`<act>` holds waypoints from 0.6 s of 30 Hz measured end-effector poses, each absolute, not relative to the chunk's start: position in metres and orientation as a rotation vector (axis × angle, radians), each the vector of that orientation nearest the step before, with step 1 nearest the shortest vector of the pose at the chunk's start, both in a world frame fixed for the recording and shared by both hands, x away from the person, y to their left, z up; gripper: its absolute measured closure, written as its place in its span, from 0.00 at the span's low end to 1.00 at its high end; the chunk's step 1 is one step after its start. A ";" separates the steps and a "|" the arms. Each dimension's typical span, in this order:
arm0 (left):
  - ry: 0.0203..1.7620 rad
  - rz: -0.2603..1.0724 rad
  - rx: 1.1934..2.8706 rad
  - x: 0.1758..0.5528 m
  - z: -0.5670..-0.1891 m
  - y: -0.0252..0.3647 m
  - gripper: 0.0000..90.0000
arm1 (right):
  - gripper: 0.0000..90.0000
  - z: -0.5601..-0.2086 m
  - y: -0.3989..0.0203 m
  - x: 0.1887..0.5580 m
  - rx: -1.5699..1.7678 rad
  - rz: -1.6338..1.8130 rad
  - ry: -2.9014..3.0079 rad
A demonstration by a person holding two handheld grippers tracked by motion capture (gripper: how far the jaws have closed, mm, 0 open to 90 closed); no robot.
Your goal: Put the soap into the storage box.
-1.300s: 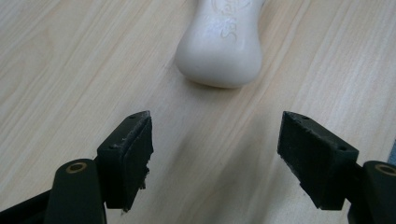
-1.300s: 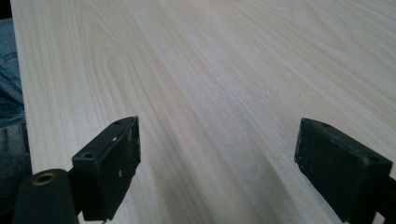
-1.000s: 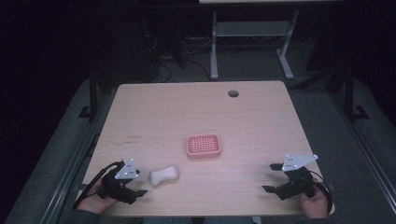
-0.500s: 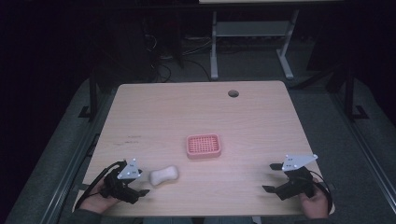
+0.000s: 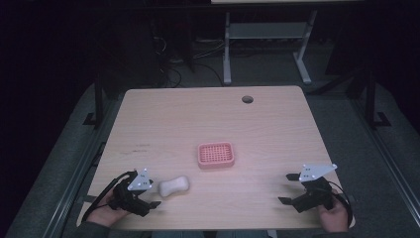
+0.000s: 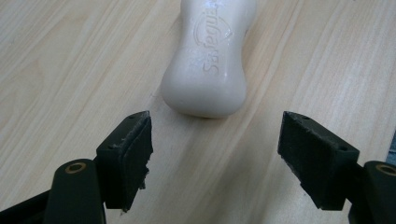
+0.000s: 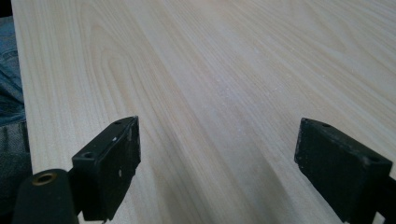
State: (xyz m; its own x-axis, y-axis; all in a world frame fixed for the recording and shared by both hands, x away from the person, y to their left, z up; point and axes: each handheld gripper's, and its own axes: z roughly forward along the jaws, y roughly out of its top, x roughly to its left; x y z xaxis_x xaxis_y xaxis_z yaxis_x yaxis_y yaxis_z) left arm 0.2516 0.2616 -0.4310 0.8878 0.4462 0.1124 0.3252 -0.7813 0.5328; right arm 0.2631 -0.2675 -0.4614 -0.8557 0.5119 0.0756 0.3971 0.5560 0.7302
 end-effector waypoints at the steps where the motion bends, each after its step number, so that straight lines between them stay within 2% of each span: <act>1: 0.557 0.316 2.538 0.252 -0.431 0.261 0.29 | 0.16 -0.461 -0.267 0.263 0.776 1.182 2.642; 18: 0.526 0.312 2.547 0.257 -0.431 0.251 0.29 | 0.16 -0.461 -0.267 0.263 0.770 1.180 2.643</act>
State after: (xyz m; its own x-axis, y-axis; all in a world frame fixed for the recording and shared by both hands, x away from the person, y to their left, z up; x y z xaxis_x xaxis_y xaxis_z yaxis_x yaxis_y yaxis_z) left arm 0.2567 0.2510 -0.4306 0.8982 0.4241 0.1160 0.3052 -0.7913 0.5299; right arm 0.2634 -0.2667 -0.4606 -0.8578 0.5089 0.0727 0.3938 0.5595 0.7293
